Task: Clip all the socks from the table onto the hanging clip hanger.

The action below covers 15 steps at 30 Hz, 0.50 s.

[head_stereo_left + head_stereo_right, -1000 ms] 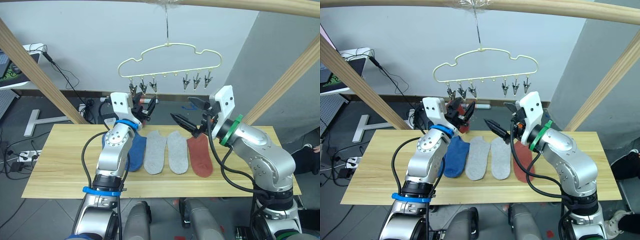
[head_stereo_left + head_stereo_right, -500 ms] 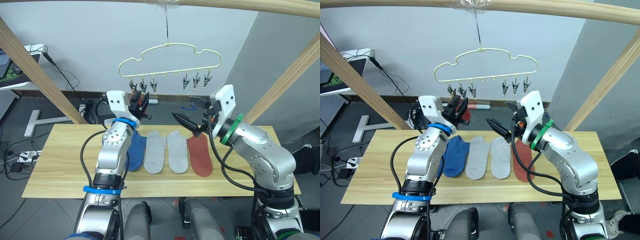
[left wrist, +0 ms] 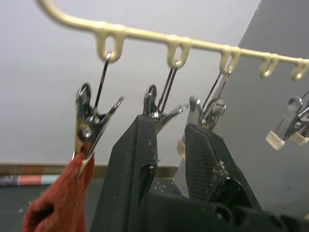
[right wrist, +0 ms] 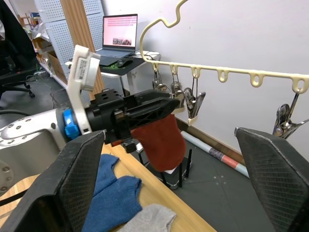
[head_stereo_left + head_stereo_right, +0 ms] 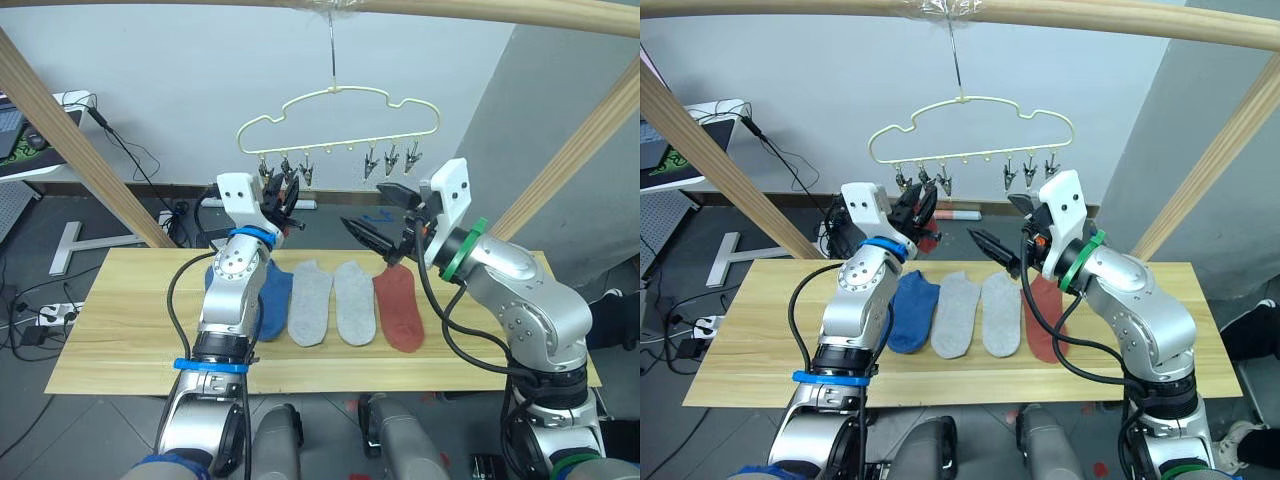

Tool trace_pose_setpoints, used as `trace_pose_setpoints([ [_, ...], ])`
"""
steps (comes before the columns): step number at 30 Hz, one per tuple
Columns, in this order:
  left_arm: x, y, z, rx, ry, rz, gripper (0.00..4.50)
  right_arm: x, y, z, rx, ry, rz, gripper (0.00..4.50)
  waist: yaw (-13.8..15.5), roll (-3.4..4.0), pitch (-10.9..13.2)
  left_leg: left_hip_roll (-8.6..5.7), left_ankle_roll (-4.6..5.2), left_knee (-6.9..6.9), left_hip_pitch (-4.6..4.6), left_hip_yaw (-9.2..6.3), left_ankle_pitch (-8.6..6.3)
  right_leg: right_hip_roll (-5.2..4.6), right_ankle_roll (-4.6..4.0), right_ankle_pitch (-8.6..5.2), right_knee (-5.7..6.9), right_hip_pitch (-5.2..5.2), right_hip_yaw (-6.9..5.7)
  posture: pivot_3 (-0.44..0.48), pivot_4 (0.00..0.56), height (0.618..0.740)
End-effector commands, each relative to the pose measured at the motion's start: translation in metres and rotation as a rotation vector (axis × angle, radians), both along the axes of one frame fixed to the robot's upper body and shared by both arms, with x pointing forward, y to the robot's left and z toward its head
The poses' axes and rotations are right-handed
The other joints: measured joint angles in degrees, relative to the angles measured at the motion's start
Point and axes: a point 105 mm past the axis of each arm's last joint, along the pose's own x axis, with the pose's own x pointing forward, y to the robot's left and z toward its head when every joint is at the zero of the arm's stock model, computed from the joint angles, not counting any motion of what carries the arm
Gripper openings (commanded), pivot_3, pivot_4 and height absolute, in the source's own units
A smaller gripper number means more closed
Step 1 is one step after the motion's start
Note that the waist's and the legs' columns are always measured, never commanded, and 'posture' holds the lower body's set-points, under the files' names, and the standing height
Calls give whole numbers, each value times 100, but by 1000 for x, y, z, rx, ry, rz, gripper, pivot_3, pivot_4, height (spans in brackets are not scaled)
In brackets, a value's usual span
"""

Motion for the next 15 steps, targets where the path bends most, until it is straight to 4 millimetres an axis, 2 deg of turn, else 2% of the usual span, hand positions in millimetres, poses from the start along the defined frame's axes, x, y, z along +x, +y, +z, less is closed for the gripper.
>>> trace_pose_setpoints([
  [1, 0, 2, 15, 1, -66, 23, 1295, -4, -2, 15, 23, -56, 9, 4500, 0, 0, 0, 0, 0, -1, 0, 0, 0, 0, 0, 0, 0, -1, 0, -122, 242, 740],
  [15, 0, 6, 12, 4, -63, 32, 1295, -2, -4, 15, 28, -53, -4, 4500, -6, 0, 0, 0, 0, 2, 0, 0, 0, 0, 0, 0, 4, 0, 0, -127, 247, 740],
])
